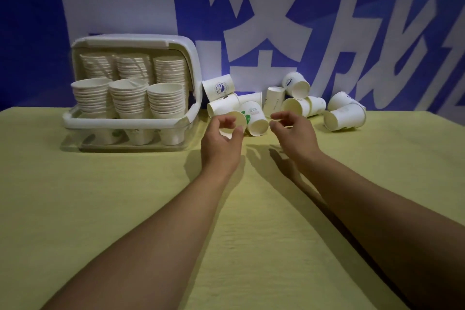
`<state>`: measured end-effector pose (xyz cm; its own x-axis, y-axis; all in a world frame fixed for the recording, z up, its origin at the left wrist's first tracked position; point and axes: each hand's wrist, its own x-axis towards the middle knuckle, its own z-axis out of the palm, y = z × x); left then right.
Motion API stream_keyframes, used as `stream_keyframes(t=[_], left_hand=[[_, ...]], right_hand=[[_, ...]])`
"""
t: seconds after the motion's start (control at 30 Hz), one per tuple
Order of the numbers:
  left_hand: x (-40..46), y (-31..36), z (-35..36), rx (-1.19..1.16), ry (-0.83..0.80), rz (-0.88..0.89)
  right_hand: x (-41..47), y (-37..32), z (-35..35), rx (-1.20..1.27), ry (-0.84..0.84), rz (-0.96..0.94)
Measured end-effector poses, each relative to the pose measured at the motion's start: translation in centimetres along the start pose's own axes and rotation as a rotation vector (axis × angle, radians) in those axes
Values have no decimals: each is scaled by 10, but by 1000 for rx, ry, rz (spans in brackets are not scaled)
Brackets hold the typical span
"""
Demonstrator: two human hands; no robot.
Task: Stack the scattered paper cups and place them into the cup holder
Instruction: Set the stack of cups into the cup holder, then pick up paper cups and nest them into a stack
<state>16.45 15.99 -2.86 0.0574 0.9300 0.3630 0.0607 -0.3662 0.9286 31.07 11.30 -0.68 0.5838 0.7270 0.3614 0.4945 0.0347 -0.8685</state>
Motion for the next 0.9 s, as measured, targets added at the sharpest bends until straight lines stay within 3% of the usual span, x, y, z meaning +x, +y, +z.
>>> stream_keyframes(t=[0.2, 0.4, 0.6, 0.8, 0.9], left_hand=[[2, -2, 2, -67, -71, -4], [5, -4, 1, -95, -96, 11], [3, -2, 1, -161, -92, -21], [-4, 6, -1, -197, -263, -40], [-7, 8, -1, -178, -271, -27]], right_hand=[[59, 3, 21, -198, -35, 33], [67, 13, 33, 16, -176, 163], [44, 2, 1, 21, -99, 1], [-15, -15, -24, 67, -306, -124], [-32, -16, -25, 86, -386, -151]])
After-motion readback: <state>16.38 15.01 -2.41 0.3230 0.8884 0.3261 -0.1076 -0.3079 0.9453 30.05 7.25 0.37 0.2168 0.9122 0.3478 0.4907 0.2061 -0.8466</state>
